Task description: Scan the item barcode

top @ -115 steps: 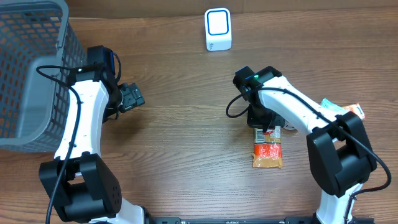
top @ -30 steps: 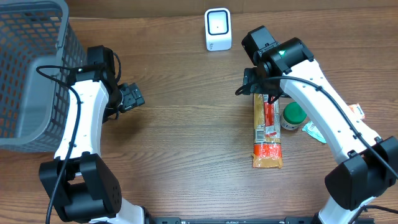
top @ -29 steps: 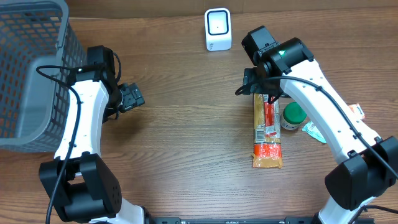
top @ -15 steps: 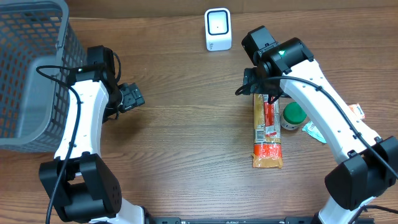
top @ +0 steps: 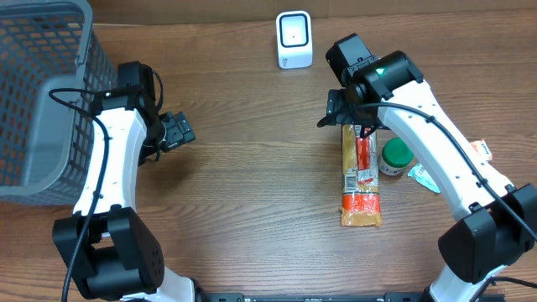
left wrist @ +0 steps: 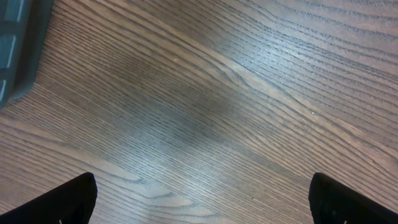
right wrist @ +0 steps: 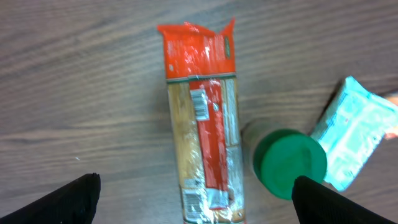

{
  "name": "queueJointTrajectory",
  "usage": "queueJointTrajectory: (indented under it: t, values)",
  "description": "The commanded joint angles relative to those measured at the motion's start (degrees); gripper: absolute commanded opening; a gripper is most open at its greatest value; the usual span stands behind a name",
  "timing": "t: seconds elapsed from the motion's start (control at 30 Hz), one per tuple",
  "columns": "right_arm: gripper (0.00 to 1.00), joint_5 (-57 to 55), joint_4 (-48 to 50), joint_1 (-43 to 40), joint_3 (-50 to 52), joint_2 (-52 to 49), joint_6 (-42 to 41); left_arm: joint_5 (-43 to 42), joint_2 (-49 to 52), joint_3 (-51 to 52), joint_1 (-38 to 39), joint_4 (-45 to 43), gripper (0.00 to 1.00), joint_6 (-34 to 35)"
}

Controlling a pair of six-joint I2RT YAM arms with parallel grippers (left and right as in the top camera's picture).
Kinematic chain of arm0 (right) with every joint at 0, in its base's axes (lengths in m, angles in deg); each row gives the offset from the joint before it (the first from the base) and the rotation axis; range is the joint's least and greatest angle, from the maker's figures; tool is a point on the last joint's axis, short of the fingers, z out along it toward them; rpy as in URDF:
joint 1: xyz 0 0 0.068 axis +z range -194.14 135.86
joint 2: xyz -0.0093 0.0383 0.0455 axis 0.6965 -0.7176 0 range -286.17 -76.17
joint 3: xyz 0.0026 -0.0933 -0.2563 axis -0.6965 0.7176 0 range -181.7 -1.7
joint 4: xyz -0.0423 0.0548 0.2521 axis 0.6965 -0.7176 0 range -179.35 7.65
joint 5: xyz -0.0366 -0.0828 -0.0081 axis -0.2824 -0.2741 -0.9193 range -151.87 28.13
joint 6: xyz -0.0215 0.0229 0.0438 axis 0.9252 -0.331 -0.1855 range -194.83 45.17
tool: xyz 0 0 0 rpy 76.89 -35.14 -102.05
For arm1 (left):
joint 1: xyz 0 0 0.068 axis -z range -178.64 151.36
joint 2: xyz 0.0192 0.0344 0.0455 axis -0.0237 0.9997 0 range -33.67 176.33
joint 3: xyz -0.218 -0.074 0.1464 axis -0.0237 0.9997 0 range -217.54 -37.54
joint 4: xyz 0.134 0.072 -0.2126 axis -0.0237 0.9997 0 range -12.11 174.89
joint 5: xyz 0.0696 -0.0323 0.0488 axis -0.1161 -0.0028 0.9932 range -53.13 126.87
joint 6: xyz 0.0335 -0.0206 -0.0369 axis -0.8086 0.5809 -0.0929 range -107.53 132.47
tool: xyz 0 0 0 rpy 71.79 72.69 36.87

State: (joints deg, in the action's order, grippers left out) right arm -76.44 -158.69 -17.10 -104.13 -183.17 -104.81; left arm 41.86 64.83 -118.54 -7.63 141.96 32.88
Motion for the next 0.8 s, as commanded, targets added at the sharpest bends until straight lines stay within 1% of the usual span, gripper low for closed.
queueJointTrajectory:
  t: [0.0, 0.1, 0.23, 0.37, 0.53, 0.77]
  values:
    - [1.0, -0.37, 3.04, -0.15, -0.61, 3.78, 0.28, 0.33, -0.59, -0.59, 0.39, -0.04, 1.0, -0.48]
    - [1.0, -0.35, 7.43, -0.11, -0.61, 9.25, 0.28, 0.33, -0.59, -0.59, 0.39, -0.04, 1.0, -0.48]
    - [1.0, -0.13, 13.53, -0.13, -0.61, 19.43, 0.33, 0.33, -0.59, -0.59, 0.39, -0.07, 1.0, -0.48]
    - [1.0, 0.33, 17.38, -0.13, -0.44, 30.67, 4.92, 0.33, -0.59, -0.59, 0.39, -0.07, 1.0, -0.48]
    - [1.0, 0.28, 17.53, -0.44, 2.34, 46.21, 10.67, 0.33, -0.59, -0.59, 0.39, -0.07, 1.0, -0.48]
    - [1.0, 0.7, 14.69, -0.9, 14.51, 71.19, 10.51, 0.33, -0.59, -0.59, 0.39, -0.07, 1.0, -0.48]
